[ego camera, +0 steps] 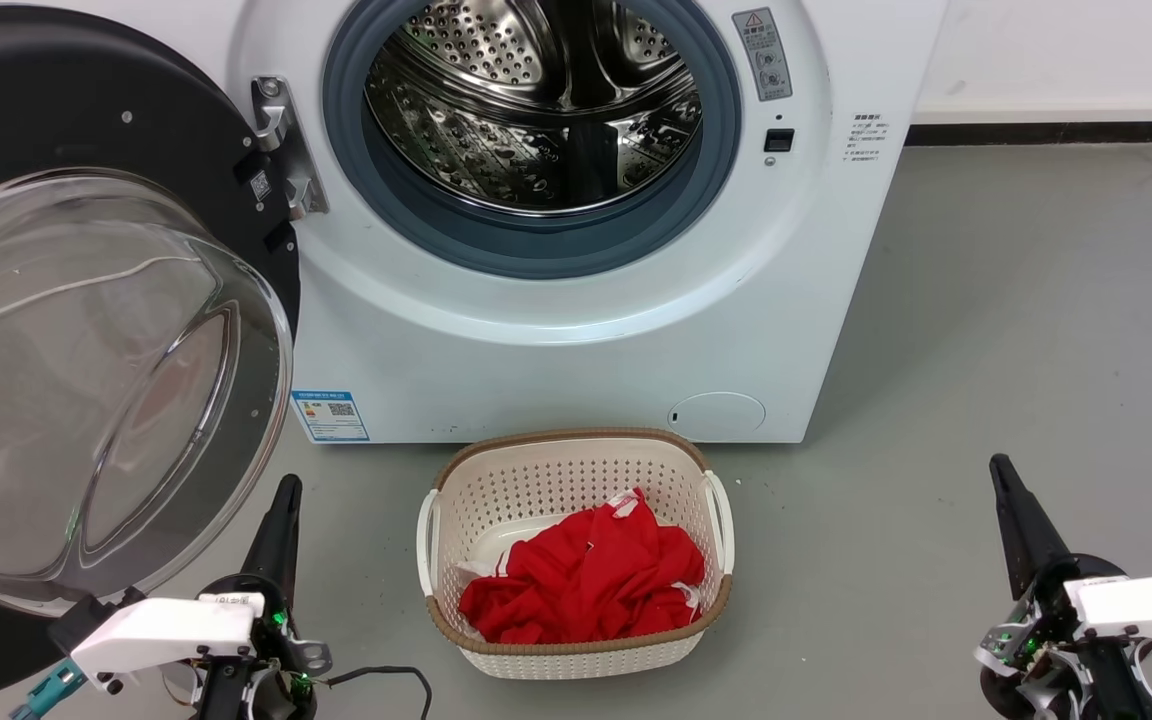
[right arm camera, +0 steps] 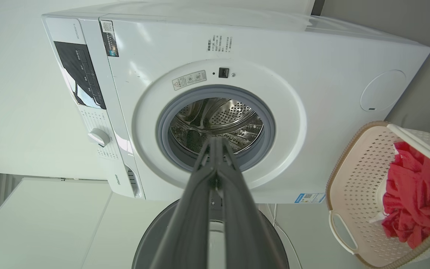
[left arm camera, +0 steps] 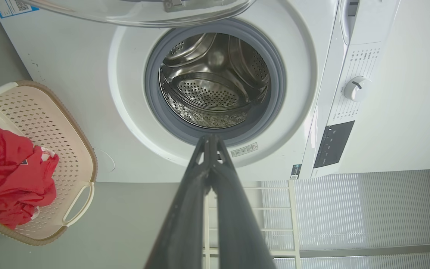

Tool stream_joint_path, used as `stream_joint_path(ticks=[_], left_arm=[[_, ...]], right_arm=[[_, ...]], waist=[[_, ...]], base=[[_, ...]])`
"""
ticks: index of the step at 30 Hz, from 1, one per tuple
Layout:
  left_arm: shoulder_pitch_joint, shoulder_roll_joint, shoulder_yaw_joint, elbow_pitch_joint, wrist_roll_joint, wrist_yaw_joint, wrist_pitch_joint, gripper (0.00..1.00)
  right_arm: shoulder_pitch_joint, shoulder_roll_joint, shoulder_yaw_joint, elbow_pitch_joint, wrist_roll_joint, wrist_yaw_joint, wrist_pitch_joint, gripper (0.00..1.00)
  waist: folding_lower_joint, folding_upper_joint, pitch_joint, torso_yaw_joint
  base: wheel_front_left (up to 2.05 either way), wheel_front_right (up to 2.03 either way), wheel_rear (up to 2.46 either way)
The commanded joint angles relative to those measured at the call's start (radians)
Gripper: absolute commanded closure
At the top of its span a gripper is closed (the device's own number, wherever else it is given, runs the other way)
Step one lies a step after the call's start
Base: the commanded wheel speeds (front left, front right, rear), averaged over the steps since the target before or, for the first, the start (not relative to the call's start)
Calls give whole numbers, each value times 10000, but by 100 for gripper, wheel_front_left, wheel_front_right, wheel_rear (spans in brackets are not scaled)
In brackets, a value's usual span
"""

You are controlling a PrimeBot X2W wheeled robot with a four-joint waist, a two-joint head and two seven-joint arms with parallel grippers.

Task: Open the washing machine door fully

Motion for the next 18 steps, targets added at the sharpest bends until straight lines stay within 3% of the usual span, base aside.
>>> stream_joint_path(ticks=[1,18], left_arm=[[-80,-10,45,14,-166,-63,66,100],[-101,-33,128,62,-877,-124,241,100]], right_arm=[[-181,-1,-28,25,202,-3,61,100],[-218,39,-139,92,878,-3,245,100]], waist=[[0,-1,-3,1],[0,-1,-32,6]], base=[[0,0,0],[0,0,0]])
